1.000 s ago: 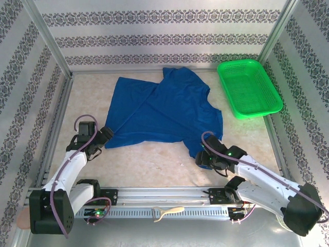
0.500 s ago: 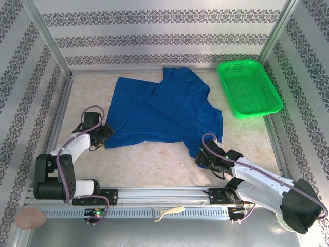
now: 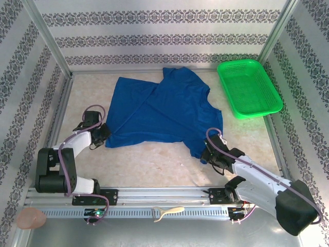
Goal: Fold the inside-out t-shirt
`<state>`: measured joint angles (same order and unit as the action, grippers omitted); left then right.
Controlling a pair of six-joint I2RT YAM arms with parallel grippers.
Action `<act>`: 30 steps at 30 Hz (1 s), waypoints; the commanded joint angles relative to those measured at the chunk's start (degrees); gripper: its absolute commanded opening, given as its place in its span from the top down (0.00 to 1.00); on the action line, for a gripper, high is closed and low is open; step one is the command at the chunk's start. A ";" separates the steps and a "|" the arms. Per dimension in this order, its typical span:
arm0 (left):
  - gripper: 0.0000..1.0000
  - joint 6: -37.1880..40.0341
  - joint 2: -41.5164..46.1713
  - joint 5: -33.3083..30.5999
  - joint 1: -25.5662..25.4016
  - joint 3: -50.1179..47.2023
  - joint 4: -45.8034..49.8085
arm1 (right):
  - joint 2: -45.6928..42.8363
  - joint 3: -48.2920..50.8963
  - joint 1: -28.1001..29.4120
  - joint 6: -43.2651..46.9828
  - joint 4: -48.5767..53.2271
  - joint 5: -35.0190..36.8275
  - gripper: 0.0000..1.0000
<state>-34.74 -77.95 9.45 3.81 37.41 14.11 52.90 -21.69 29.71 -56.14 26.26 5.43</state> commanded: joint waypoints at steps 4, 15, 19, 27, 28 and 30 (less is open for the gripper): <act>1.00 0.09 9.08 3.75 0.69 9.35 4.17 | -9.45 -10.18 -7.51 7.29 5.80 -3.49 1.00; 1.00 -1.01 12.09 8.06 3.82 17.78 7.75 | -10.76 -24.23 -18.21 13.95 11.03 -12.22 1.00; 1.00 -2.08 15.18 9.30 4.27 18.23 8.99 | -11.75 -26.56 -19.15 14.47 12.49 -13.78 1.00; 1.00 -8.20 15.30 12.82 4.34 14.12 3.57 | -9.80 -22.60 -19.35 13.80 9.83 -17.25 1.00; 1.00 -8.37 13.05 13.12 4.29 14.11 2.13 | -8.56 -21.57 -19.34 13.57 8.08 -17.38 1.00; 1.00 -9.31 5.74 14.02 4.27 14.52 -3.32 | -4.43 -19.06 -19.46 13.29 2.57 -17.08 1.00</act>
<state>-41.23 -64.45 21.65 7.53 53.12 17.87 44.14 -44.25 10.98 -43.09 35.14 -10.50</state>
